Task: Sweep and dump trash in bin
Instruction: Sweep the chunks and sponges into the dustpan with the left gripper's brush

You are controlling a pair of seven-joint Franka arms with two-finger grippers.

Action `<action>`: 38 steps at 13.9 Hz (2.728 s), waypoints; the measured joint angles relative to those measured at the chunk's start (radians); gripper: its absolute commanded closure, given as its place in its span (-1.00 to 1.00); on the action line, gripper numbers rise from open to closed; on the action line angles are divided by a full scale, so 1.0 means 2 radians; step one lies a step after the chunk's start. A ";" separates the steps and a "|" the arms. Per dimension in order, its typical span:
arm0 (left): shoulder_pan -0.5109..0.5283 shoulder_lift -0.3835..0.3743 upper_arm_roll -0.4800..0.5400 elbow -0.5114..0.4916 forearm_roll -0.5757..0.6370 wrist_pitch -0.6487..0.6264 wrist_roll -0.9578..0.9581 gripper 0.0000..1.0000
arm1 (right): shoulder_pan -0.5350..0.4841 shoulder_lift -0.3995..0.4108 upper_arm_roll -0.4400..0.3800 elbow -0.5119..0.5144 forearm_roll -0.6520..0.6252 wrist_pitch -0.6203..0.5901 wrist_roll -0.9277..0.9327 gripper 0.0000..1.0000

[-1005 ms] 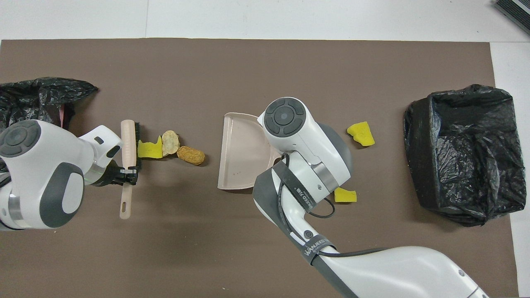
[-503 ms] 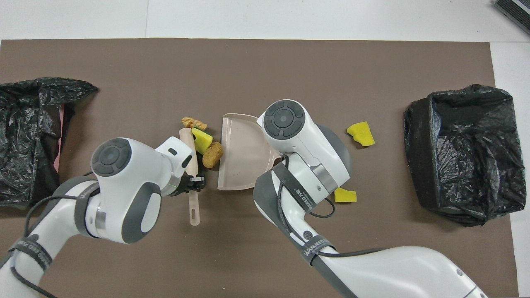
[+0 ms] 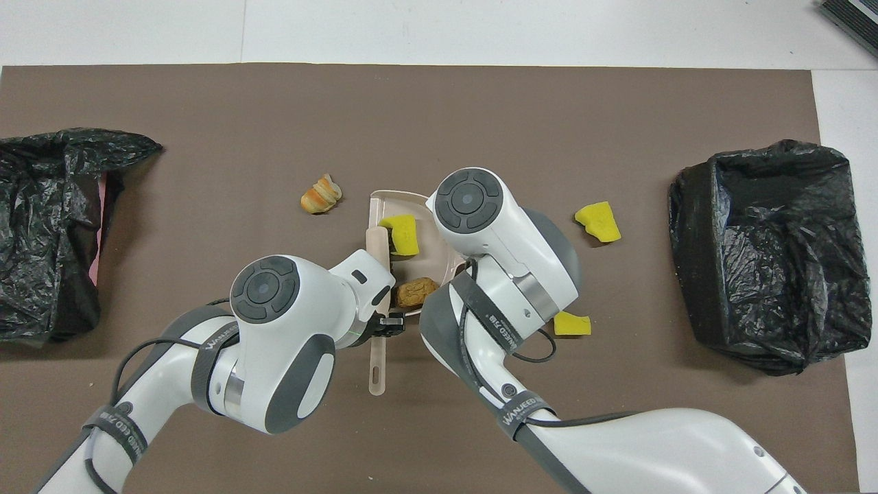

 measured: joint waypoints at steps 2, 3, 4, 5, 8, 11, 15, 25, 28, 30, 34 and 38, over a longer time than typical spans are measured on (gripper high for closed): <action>0.007 -0.001 0.010 0.012 0.006 -0.014 0.000 1.00 | 0.000 0.000 0.000 0.000 0.000 0.000 0.000 1.00; 0.019 -0.001 0.012 0.017 0.022 -0.020 0.000 1.00 | 0.000 0.000 0.000 0.000 0.000 0.000 0.000 1.00; 0.033 -0.001 0.014 0.019 0.042 -0.024 0.000 1.00 | 0.000 0.000 0.000 0.000 -0.001 0.000 0.000 1.00; 0.051 -0.001 0.015 0.020 0.059 -0.024 0.000 1.00 | 0.000 0.000 0.000 -0.001 -0.002 0.000 0.000 1.00; 0.116 0.002 0.018 0.021 0.111 -0.017 0.033 1.00 | 0.000 0.000 0.000 -0.001 -0.004 0.000 0.000 1.00; 0.141 0.024 0.019 0.022 0.119 -0.001 0.086 1.00 | 0.000 0.000 0.000 -0.002 -0.006 0.000 0.000 1.00; 0.116 0.039 0.004 0.021 0.120 0.000 0.148 1.00 | 0.000 0.000 0.000 -0.002 -0.006 0.000 0.000 1.00; 0.033 0.026 0.012 0.053 0.120 -0.065 0.157 1.00 | 0.000 0.000 0.000 -0.003 -0.006 -0.001 0.000 1.00; 0.080 0.027 0.016 0.076 0.121 -0.068 0.163 1.00 | 0.000 0.000 0.000 -0.003 -0.006 -0.001 0.000 1.00; 0.108 0.039 0.017 0.082 0.134 -0.060 0.169 1.00 | 0.000 0.000 0.000 -0.003 -0.006 -0.001 0.000 1.00; 0.108 0.083 0.008 0.096 0.149 -0.065 0.173 1.00 | 0.000 0.000 0.000 -0.003 -0.006 -0.001 0.000 1.00; 0.053 0.074 0.001 0.096 0.149 -0.113 0.170 1.00 | 0.000 0.000 0.000 -0.003 -0.006 -0.001 0.000 1.00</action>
